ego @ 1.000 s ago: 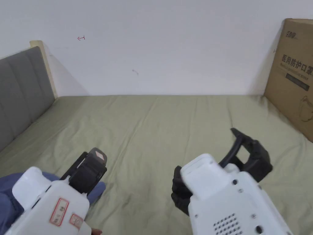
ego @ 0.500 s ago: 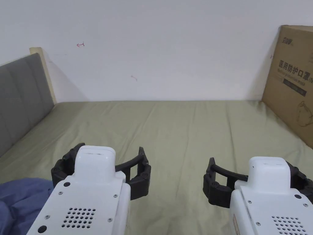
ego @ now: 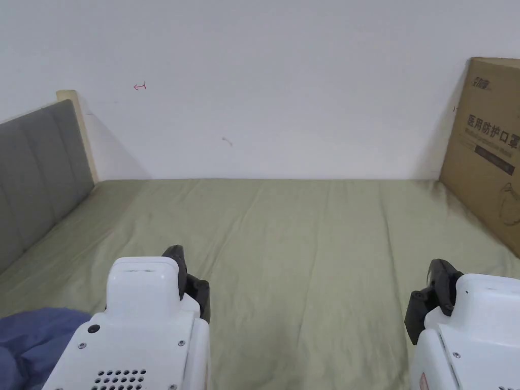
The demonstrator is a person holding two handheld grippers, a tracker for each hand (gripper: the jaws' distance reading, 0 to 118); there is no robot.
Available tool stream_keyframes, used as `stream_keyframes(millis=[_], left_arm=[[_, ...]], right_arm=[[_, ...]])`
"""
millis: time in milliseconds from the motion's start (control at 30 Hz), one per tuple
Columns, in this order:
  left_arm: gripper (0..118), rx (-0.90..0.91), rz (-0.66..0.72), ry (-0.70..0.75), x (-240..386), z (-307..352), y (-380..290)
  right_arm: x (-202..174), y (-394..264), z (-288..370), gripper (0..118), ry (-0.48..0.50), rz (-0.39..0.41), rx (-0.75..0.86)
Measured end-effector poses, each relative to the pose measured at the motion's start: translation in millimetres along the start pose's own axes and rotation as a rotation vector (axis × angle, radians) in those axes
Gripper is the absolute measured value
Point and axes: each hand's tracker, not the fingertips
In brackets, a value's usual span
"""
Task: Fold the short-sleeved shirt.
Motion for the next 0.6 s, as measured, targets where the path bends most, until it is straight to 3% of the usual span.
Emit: stream_keyframes(millis=[167, 233, 467, 533, 600], left_arm=[[0, -0.022, 0.057, 0.024, -18.1, 1.2, 1.9], [0, -0.016, 0.060, 0.084, -33.0, 9.6, 4.9], [0, -0.016, 0.059, 0.376, -115.3, 60.9, 14.3], [0, -0.025, 0.061, 0.468, -138.1, 75.8, 13.2], [0, -0.051, 0.075, 0.530, -159.4, 88.3, 10.7]], right_arm=[[-14.2, 5.1, -5.4, 0, 0.089, 0.032, -0.034], [-28.4, 9.3, -7.1, 0, 0.178, 0.018, -0.047], [-129.3, 8.0, -8.8, 0, 0.487, 0.035, -0.074], [-157.5, 5.9, -3.2, 0, 0.548, 0.089, -0.068], [-176.7, 3.9, 3.0, 0, 0.609, 0.087, -0.075]])
